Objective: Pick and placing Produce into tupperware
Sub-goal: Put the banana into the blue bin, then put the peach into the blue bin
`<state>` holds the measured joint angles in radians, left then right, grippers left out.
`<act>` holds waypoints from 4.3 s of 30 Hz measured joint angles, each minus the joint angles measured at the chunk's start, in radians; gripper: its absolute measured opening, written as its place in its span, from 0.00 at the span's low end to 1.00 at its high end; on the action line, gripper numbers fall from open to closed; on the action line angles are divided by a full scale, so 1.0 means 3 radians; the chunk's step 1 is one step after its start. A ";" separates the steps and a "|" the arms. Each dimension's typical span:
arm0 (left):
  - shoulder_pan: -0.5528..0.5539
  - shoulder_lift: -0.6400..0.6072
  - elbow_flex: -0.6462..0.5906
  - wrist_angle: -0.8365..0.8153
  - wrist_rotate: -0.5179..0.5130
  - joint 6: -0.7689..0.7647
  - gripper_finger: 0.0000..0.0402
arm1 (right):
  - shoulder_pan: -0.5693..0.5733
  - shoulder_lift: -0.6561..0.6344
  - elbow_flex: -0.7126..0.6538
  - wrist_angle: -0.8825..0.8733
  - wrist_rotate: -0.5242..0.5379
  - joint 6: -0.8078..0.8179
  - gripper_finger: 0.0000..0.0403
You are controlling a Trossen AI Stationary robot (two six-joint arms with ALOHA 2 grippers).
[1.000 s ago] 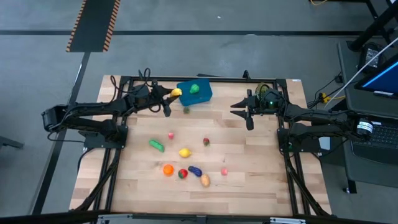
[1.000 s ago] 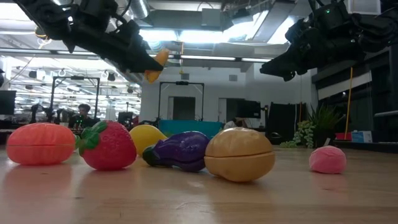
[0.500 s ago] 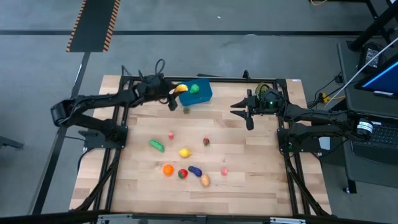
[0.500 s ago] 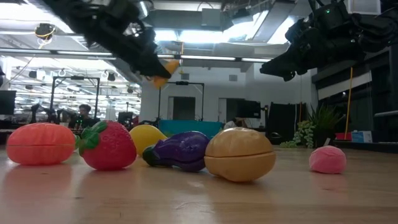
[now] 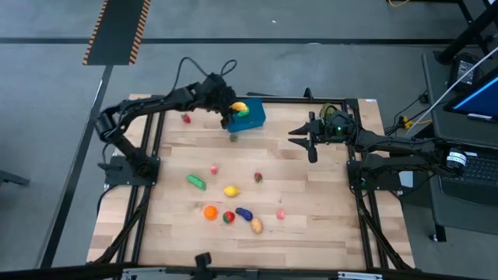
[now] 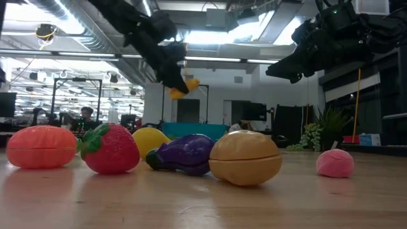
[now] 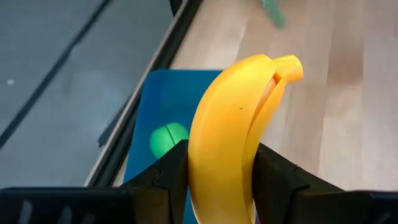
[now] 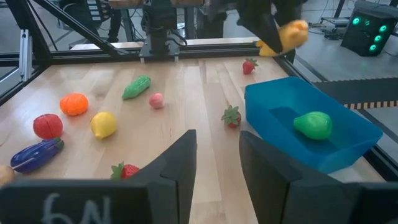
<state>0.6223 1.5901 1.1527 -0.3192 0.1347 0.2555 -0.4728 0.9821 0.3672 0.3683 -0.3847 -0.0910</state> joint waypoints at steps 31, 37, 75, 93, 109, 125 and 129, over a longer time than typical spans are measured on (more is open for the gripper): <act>0.0043 0.1262 0.1121 -0.1433 0.0128 0.0307 0.32 | 0.0001 0.0000 0.0000 -0.0017 -0.0001 0.0000 0.31; 0.0043 0.1319 0.1121 -0.1424 0.0132 0.0319 0.32 | 0.0000 0.0000 0.0000 -0.0017 -0.0001 0.0000 0.31; 0.0054 0.1311 0.1121 -0.1440 0.0133 0.0380 0.39 | 0.0001 0.0000 0.0000 -0.0020 -0.0001 0.0000 0.31; -0.0150 0.0606 0.1324 -0.1725 0.0352 0.0339 0.30 | 0.0001 0.0000 0.0000 -0.0070 -0.0001 0.0014 0.31; -0.0613 -0.1227 -0.0866 0.0033 0.0473 -0.0132 0.29 | 0.0000 0.0000 0.0000 -0.0062 -0.0002 0.0014 0.31; -0.1305 -0.2588 -0.2677 0.1575 -0.0002 -0.0825 0.32 | 0.0755 0.0000 0.0534 -0.1285 0.0291 0.0283 0.31; -0.1411 -0.2738 -0.2839 0.1640 -0.0043 -0.0908 0.31 | 0.1031 0.0001 0.0829 -0.1922 0.0765 0.0377 0.31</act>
<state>0.1990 0.7686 0.3009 0.1727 0.1218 -0.0168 -0.1634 0.9825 0.6157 -0.2083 -0.1551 0.0222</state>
